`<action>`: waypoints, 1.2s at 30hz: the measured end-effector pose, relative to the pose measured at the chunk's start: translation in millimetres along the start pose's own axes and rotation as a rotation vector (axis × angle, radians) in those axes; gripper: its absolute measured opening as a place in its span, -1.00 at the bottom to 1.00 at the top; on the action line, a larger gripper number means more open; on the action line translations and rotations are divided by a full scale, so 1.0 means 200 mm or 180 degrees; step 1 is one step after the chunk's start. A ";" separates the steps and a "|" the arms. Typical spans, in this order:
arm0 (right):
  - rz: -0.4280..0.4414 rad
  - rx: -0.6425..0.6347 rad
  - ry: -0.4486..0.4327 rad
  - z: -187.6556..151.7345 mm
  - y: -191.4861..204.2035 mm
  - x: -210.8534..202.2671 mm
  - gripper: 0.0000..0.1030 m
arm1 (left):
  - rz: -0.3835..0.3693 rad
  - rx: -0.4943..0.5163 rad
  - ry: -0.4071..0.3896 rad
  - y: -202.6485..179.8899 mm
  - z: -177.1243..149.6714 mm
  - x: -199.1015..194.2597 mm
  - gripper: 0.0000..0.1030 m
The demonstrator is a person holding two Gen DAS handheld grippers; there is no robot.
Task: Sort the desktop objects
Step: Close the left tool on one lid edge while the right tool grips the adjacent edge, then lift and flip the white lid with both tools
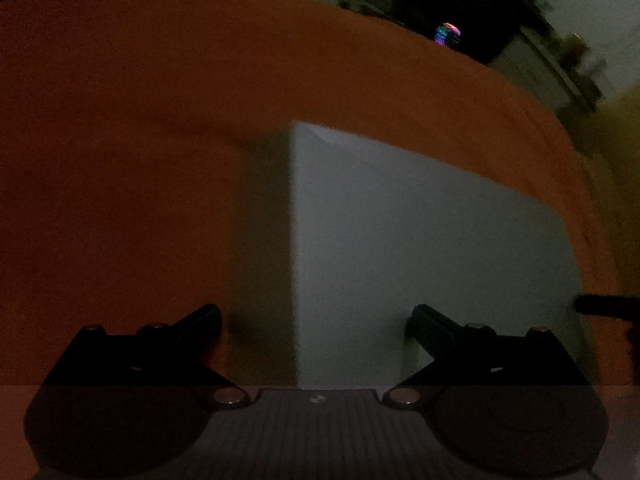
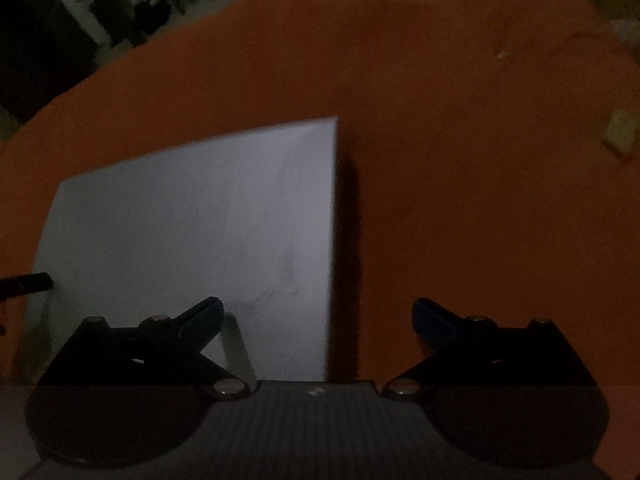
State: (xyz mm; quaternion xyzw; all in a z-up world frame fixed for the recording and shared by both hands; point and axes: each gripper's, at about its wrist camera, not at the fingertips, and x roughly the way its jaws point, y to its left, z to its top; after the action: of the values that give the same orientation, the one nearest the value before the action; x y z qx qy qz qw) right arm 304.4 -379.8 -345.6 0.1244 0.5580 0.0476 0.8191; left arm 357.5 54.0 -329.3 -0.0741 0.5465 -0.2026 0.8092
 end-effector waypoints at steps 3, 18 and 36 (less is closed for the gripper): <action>0.0270 -0.0460 -0.0096 0.01 0.09 -0.04 0.98 | 0.0031 0.0379 -0.0010 -0.06 -0.01 0.00 0.98; 0.0560 0.0271 -0.0367 0.18 0.18 -0.35 1.00 | 0.0316 0.0181 -0.0102 -0.23 0.19 -0.29 0.97; 0.0468 0.0161 -0.0623 0.03 0.41 -1.08 1.00 | 0.0611 0.0096 -0.0086 -0.70 0.17 -1.12 0.97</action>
State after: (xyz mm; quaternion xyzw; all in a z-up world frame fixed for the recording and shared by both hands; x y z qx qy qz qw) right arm 234.4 -348.3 -127.8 0.1897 0.4658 0.0811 0.8605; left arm 281.4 14.6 -76.2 -0.0119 0.5370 -0.1314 0.8332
